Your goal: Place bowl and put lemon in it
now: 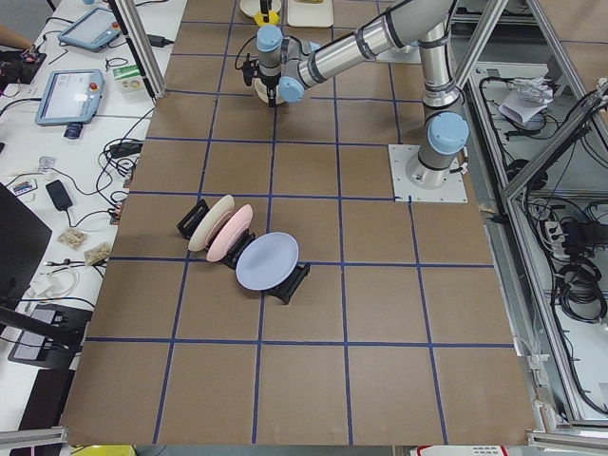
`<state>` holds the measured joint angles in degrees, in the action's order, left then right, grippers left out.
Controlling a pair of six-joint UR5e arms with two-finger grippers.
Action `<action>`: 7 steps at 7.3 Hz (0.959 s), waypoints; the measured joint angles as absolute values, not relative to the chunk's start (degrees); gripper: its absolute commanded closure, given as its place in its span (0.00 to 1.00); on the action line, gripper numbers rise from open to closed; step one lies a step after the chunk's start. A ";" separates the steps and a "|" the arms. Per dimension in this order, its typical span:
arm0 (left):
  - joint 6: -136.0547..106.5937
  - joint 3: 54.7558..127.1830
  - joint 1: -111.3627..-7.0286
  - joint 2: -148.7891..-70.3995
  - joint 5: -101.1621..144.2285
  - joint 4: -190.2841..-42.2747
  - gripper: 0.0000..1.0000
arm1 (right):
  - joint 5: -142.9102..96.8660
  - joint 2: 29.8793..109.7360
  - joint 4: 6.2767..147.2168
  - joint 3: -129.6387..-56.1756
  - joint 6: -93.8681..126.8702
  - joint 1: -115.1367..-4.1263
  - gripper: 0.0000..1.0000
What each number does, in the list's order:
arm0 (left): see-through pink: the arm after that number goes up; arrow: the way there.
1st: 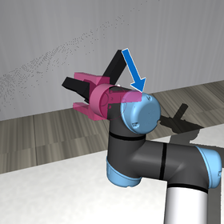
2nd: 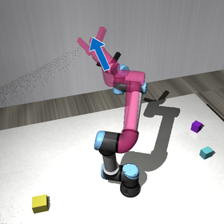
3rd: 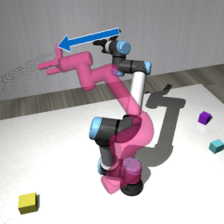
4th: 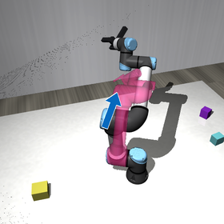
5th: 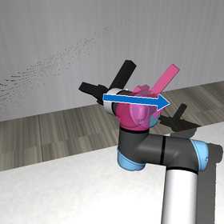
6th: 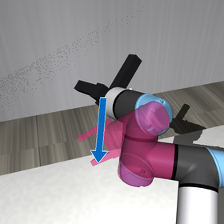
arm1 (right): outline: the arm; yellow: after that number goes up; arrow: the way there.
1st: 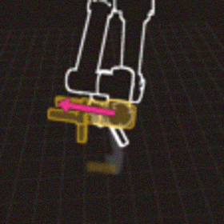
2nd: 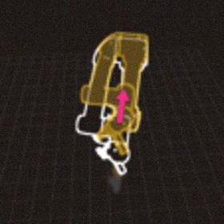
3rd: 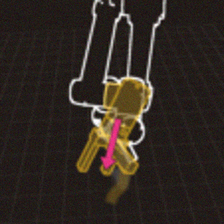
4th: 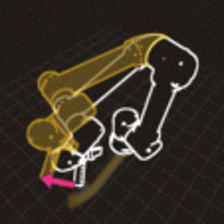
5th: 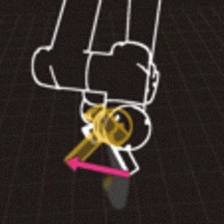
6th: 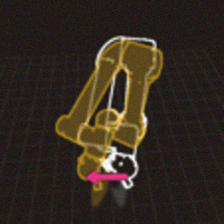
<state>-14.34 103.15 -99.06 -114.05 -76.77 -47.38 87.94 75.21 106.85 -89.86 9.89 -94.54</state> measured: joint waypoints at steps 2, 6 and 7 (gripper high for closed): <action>-5.10 102.43 -93.45 -110.04 -78.18 -53.69 0.00 | 87.89 73.77 108.20 -89.80 13.36 -99.26 1.00; 2.82 92.19 -88.92 -102.02 -86.41 -74.98 0.00 | 87.83 67.94 115.15 -89.74 22.74 -107.93 1.00; 2.91 90.04 -89.07 -100.16 -88.04 -78.94 0.00 | 87.83 66.39 117.15 -89.78 24.79 -109.91 1.00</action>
<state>2.91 90.04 -89.07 -100.16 -88.04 -78.94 87.83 66.39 117.15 -89.78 24.79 -109.91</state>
